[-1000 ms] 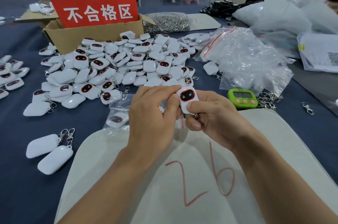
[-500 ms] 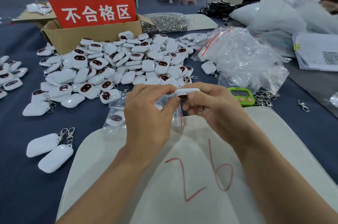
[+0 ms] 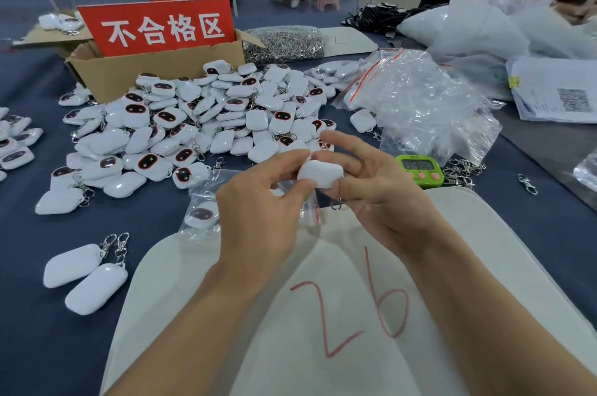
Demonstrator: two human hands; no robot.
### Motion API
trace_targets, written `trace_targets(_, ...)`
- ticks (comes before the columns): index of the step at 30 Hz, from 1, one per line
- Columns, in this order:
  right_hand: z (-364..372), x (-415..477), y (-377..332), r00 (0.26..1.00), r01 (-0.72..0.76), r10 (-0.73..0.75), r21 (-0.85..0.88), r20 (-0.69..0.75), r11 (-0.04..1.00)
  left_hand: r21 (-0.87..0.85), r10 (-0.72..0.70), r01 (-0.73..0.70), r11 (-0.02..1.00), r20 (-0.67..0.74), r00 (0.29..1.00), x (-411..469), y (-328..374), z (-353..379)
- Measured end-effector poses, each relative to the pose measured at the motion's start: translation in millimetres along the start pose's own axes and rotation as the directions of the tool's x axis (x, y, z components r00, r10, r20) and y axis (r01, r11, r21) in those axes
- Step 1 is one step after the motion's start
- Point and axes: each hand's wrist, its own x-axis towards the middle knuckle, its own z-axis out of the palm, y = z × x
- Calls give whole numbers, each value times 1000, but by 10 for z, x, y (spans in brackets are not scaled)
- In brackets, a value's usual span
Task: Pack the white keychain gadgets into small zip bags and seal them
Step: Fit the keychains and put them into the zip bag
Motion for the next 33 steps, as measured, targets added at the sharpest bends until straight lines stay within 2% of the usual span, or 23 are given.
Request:
trace_targets(2,-10,-7,8,998,-62,63,21,-7,998,-17,17,-17,1000,-9,1000,17,31,8)
trace_targets(5,-5,-27,16,994,-110,110,-49,10,993,-102,-38,36,994,-13,999,60,-32,15)
trace_targets(9,-6,-34,5,997,-77,75,-100,-17,992,-206,-123,126,970,28,992,77,-74,28)
trace_targets(12,-2,-34,14,998,-53,48,-119,-39,991,-218,-159,164,962,42,986,83,-65,17)
trace_targets(15,13,-24,27,995,-56,45,-114,-90,992,-157,-126,132,979,49,991,76,-55,5)
trace_targets(19,23,23,4,977,-107,103,-12,-186,994,-73,-40,49,996,122,992,23,10,22)
trace_targets(21,15,31,-10,978,-133,128,-18,-162,991,-78,1,10,997,142,990,20,9,28)
trace_targets(24,11,16,-6,987,-129,118,-96,-112,987,-68,40,-34,997,98,994,29,-8,8)
trace_targets(28,-10,-15,-22,996,-15,-19,-379,-86,925,-45,29,-27,999,47,998,51,-27,14)
trace_targets(30,-7,-10,-31,991,19,-74,-422,-115,906,-36,-17,18,999,32,999,39,-15,26)
trace_targets(33,-6,3,-31,959,-3,-102,-371,-263,928,13,-75,77,997,-121,990,71,-30,-30)
